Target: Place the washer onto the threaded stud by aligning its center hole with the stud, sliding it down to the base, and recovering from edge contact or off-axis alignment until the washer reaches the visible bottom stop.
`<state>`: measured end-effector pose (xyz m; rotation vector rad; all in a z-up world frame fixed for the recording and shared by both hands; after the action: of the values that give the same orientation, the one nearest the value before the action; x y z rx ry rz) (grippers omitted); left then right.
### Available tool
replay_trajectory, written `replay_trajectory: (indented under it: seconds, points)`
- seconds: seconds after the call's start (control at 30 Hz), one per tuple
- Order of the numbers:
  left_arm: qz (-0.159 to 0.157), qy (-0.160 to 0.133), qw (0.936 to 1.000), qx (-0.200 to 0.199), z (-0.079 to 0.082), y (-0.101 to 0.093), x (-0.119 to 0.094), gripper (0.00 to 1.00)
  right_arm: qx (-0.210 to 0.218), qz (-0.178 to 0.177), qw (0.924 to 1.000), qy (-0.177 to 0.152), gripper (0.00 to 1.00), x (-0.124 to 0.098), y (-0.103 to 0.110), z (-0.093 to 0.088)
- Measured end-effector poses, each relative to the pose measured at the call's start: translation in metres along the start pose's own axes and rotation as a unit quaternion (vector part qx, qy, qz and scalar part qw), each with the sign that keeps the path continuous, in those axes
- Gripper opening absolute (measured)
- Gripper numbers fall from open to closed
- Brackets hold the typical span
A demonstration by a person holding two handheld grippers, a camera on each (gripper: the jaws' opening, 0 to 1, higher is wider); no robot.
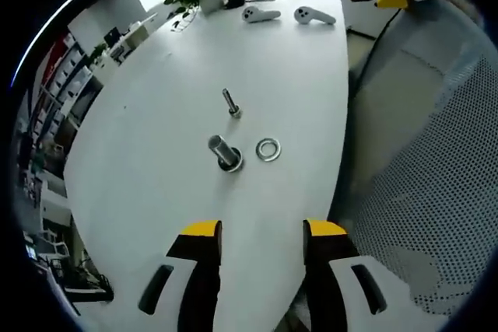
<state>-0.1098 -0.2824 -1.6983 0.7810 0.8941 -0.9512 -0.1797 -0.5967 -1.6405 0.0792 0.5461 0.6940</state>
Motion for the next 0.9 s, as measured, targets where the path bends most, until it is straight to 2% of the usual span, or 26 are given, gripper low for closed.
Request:
replay_trajectory:
  seconds: [0.27, 0.63, 0.9]
  points:
    - [-0.001, 0.005, 1.0, 0.005, -0.001, -0.004, 0.002, 0.4, -0.001, 0.003, 1.0, 0.003, 0.28, 0.0, 0.0, 0.0]
    - [-0.019, -0.005, 0.9995, 0.024, 0.024, -0.008, 0.014, 0.4, 0.0, 0.003, 1.0, 0.001, 0.28, 0.0, 0.001, 0.0]
    - [-0.032, -0.001, 0.9986, 0.042, 0.039, -0.005, 0.027, 0.4, -0.001, 0.004, 1.0, -0.001, 0.28, 0.0, 0.0, 0.0]
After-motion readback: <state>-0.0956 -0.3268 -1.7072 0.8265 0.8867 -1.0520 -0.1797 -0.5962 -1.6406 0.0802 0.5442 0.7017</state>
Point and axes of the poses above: the point that each gripper's makers call its tool centre point, and the gripper's own axes: x roughly forward along the fingers, y roughly to its left, z roughly out of its top, the point moved 8 cm from there along -x, roughly backward along the fingers, and after that the axes turned 1 degree about x, right-handed, at the moved point
